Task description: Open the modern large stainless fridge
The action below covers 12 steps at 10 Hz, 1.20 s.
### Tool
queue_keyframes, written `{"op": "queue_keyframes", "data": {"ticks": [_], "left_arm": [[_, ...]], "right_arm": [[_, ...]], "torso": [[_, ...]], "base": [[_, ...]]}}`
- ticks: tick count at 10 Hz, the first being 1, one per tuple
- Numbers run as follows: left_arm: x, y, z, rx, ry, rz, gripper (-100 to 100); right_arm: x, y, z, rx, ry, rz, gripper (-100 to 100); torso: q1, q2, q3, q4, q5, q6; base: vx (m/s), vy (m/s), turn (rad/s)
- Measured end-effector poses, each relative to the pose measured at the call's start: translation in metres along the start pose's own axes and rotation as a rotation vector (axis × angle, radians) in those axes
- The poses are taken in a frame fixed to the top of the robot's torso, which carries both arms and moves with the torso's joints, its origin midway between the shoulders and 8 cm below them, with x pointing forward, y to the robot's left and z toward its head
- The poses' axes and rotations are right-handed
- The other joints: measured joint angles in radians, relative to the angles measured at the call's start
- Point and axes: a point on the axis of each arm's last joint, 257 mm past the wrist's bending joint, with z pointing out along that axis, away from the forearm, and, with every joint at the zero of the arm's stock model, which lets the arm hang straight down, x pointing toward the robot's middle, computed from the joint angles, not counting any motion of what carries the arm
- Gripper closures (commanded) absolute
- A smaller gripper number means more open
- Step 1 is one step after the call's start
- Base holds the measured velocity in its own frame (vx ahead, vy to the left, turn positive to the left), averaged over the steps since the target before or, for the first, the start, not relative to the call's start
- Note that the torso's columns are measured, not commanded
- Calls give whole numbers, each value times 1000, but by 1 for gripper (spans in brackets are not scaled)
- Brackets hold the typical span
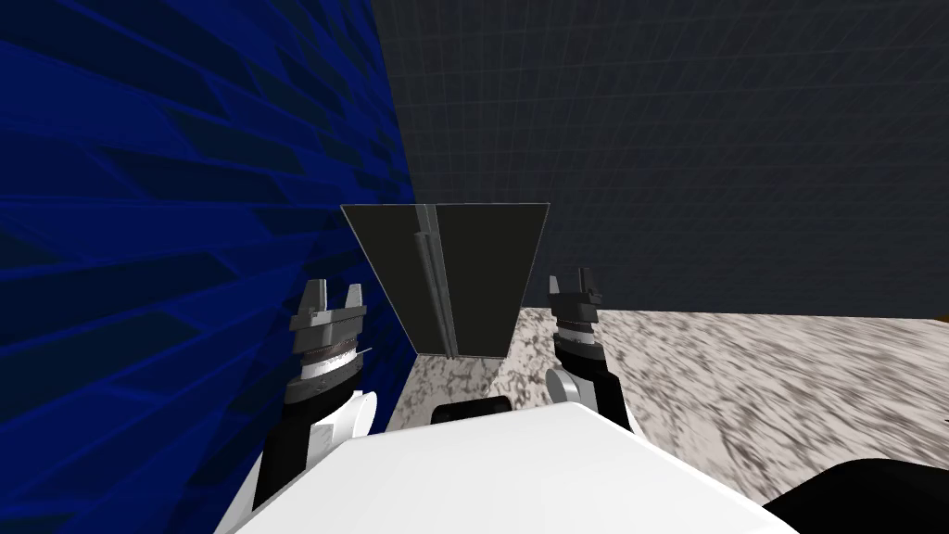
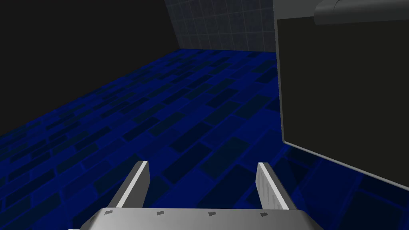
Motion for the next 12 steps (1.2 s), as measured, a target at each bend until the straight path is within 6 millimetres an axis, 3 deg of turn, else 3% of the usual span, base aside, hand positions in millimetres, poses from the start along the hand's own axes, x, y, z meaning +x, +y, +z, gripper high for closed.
{"op": "queue_keyframes", "data": {"ticks": [2,9,10,12], "left_arm": [[0,0,0,0,0,0,0],[0,0,0,0,0,0,0],[0,0,0,0,0,0,-100],[9,1,7,-2,49,-3,-100]], "right_arm": [[0,0,0,0,0,0,0],[0,0,0,0,0,0,0],[0,0,0,0,0,0,0],[0,0,0,0,0,0,0]], "torso": [[0,104,-209,105,0,0],[0,618,-1234,617,0,0],[0,691,-1382,691,0,0],[-1,734,-1471,734,0,0]], "base": [[0,0,0],[0,0,0],[11,-12,12],[14,-38,24]]}}
